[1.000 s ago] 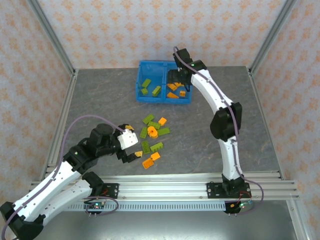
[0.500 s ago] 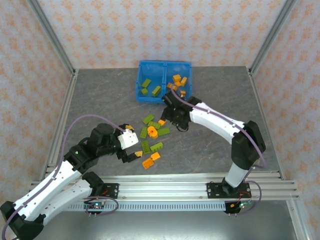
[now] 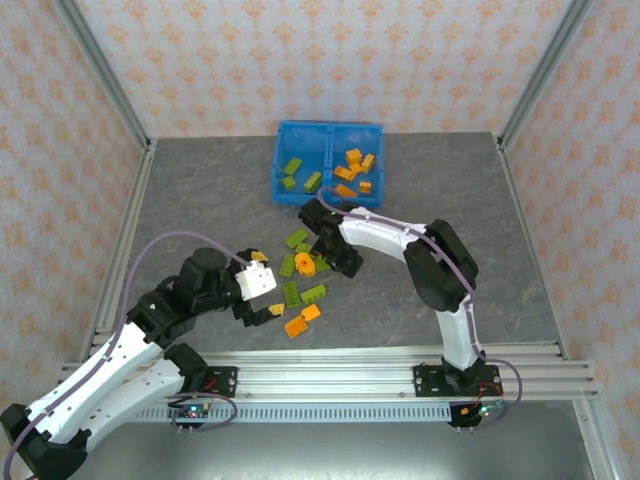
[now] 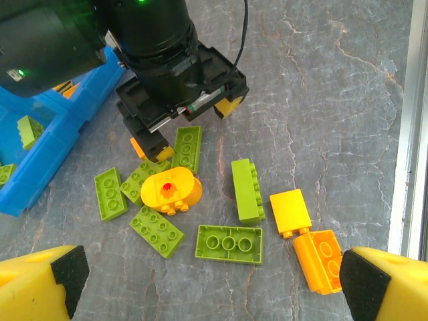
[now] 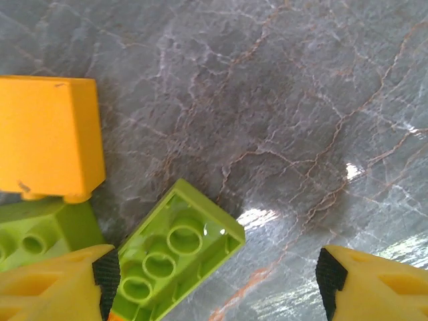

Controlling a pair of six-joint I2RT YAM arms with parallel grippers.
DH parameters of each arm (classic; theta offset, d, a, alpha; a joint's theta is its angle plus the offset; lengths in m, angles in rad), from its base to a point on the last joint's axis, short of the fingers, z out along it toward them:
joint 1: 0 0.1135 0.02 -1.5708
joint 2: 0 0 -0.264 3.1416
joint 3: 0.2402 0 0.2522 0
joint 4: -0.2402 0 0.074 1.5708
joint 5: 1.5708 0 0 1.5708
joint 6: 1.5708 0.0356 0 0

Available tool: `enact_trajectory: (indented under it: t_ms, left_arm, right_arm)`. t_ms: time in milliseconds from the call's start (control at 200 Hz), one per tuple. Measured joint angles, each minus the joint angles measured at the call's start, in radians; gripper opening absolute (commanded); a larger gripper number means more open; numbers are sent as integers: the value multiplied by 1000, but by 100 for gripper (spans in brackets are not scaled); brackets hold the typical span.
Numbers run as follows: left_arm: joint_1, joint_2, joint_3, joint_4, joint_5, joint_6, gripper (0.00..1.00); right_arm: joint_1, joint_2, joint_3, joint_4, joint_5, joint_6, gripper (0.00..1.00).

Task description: Sort the legos into containers by color

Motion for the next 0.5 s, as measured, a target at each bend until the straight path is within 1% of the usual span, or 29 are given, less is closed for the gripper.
enact_trajectory:
  t_ms: [115, 245, 315, 360, 445, 500]
  left_arm:
    - [0, 0, 0, 0, 0, 10, 100]
    - [0, 3, -1, 0, 0, 16, 100]
    - [0, 5, -1, 0, 0, 16, 100]
    - [0, 5, -2, -1, 0, 16, 100]
    - [0, 5, -4, -3, 0, 17, 100]
    - [0, 5, -5, -3, 0, 17, 100]
  right_arm:
    - [0, 19, 8, 6, -3, 11, 78]
    - [0, 27, 9, 14, -8, 22, 74]
    - [0, 28, 9, 23, -10, 30, 67]
    - [1, 29, 9, 29, -12, 32, 59]
    - [1, 36, 5, 33, -11, 46, 50]
    - [1, 38, -2, 24, -8, 48, 42]
